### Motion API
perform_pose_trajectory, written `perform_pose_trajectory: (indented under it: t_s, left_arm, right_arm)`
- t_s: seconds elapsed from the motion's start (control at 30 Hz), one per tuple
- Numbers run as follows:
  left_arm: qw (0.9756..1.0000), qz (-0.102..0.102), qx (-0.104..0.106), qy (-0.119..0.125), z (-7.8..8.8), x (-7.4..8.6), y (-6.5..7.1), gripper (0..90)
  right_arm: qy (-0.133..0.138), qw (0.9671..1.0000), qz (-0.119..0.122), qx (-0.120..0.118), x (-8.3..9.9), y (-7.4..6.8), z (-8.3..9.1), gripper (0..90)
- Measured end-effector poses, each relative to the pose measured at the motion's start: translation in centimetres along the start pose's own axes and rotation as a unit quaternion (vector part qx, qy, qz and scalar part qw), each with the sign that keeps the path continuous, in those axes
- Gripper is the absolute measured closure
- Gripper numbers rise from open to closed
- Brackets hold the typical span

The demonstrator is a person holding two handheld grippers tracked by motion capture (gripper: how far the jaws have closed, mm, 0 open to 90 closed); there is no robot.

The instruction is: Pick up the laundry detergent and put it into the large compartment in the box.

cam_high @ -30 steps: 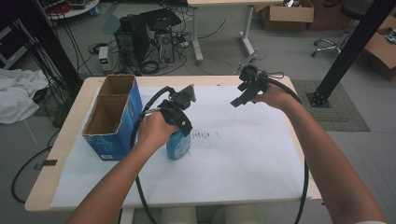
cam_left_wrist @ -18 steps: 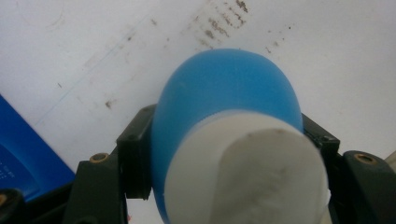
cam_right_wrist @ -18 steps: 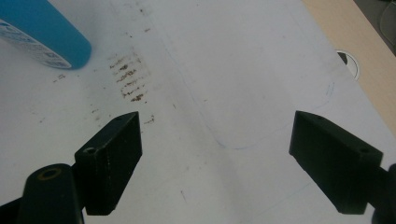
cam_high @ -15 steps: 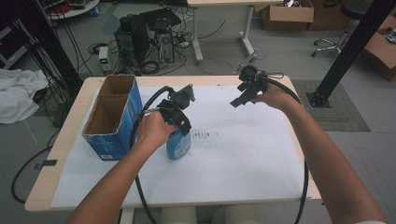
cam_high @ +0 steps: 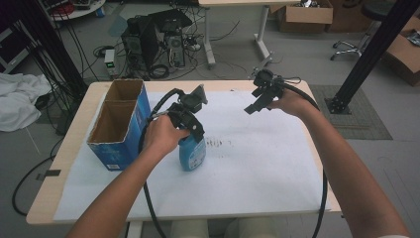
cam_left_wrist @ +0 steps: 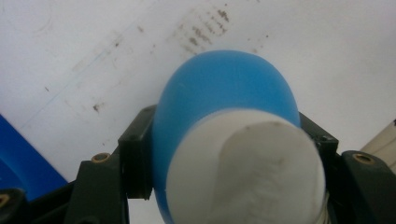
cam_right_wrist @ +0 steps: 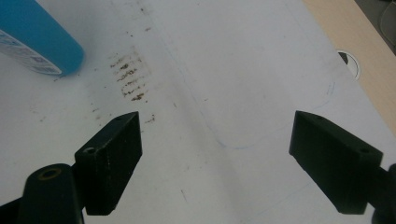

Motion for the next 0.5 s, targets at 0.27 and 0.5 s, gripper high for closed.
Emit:
perform_pose_trajectory:
  t_s: [0.27, 0.5]
  left_arm:
    - [0.9998, 0.010, -0.018, 0.009, 4.0, -0.8, 0.1, 37.8]
    - [0.9991, 0.017, -0.038, 0.012, 7.9, -1.4, -0.2, 37.8]
  right_arm:
    - [0.002, 1.0000, 0.001, 0.000, 0.0, -0.1, 0.2, 17.0]
    - [0.005, 1.0000, 0.002, 0.000, 0.0, -0.4, 0.4, 17.1]
Point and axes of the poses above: each handheld gripper's, and its own axes: z roughly backward along the jaws, x roughly out of its underside, y roughly to its right, the point moved 10 cm from there along -z, roughly forward along the jaws, and after that the axes turned 12 degrees about -z, right-handed, at the moved point
